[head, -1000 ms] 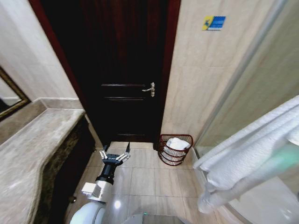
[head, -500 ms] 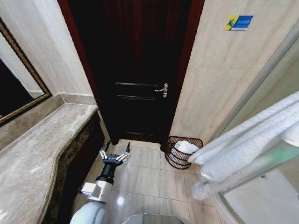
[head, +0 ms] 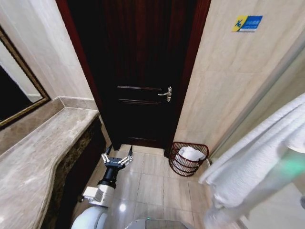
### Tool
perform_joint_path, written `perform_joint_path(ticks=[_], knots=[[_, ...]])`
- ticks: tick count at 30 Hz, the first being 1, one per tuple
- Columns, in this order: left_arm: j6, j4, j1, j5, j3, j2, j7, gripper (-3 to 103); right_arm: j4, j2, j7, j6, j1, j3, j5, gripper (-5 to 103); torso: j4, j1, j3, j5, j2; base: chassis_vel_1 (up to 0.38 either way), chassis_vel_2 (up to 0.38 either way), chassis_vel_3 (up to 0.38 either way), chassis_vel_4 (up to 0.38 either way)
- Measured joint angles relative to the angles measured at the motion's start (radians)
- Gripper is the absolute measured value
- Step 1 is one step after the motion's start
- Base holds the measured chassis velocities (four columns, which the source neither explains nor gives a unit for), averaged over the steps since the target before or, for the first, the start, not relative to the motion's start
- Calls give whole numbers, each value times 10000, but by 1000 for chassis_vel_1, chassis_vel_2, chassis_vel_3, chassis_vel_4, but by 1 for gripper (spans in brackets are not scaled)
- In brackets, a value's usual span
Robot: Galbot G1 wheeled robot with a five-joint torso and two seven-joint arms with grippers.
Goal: Discard the used towel into the hamper.
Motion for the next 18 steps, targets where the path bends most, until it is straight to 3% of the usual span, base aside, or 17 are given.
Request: perform_joint_path(ticks=[14,18], knots=[[0,1,-2,0,0,-1,-1,100,-2,-252,-72,99,296,-189,-9,8,4,16,6,0,-6,-253,251,252,-255],[0,0,-2,0,2,-1,0,100,-2,-536,-67,105,562,-324,96,8,2,13,5,1,-6,-159,128,66,-84]])
